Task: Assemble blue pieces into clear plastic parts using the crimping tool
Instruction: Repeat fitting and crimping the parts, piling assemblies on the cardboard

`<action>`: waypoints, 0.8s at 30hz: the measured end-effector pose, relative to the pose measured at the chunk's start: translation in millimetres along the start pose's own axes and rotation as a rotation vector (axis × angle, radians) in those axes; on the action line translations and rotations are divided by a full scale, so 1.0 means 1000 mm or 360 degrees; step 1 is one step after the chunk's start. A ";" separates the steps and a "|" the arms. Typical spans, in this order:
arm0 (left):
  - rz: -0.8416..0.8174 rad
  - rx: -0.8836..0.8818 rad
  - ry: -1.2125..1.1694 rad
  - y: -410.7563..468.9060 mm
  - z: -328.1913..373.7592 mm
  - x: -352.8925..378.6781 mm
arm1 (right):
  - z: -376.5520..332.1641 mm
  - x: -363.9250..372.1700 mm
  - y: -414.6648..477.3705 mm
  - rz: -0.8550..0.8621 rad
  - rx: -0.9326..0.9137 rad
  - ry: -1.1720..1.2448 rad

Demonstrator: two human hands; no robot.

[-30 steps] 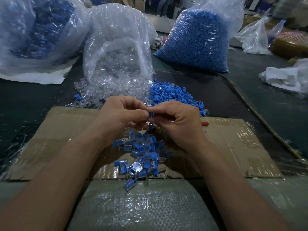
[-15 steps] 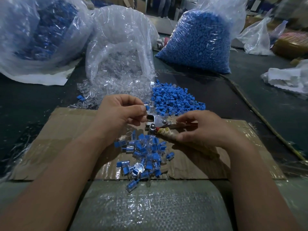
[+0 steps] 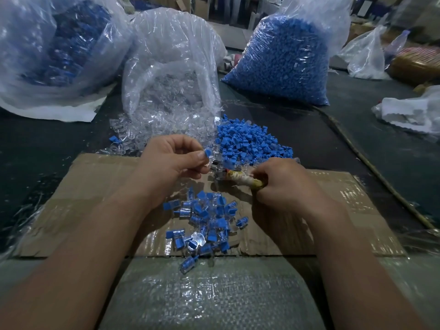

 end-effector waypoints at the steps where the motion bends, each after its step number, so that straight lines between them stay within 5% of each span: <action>1: 0.0003 0.0000 -0.0005 0.000 0.000 0.000 | 0.000 0.001 0.001 0.0028 0.0012 -0.0015; 11: 0.0114 0.0120 0.0029 0.002 -0.001 -0.004 | 0.005 -0.006 -0.001 0.0469 -0.0135 0.0315; 24: 0.0128 0.0289 0.0194 0.002 0.000 -0.004 | -0.004 0.000 0.001 0.0327 -0.0210 0.0424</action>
Point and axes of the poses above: each hand's wrist, its own y-axis towards the middle knuckle, its own x-axis out of the palm, z = x × y, the point moved 3 cm from there along y, towards the middle knuckle, and after that the axes turned 3 degrees about -z, right-handed, at the moved point
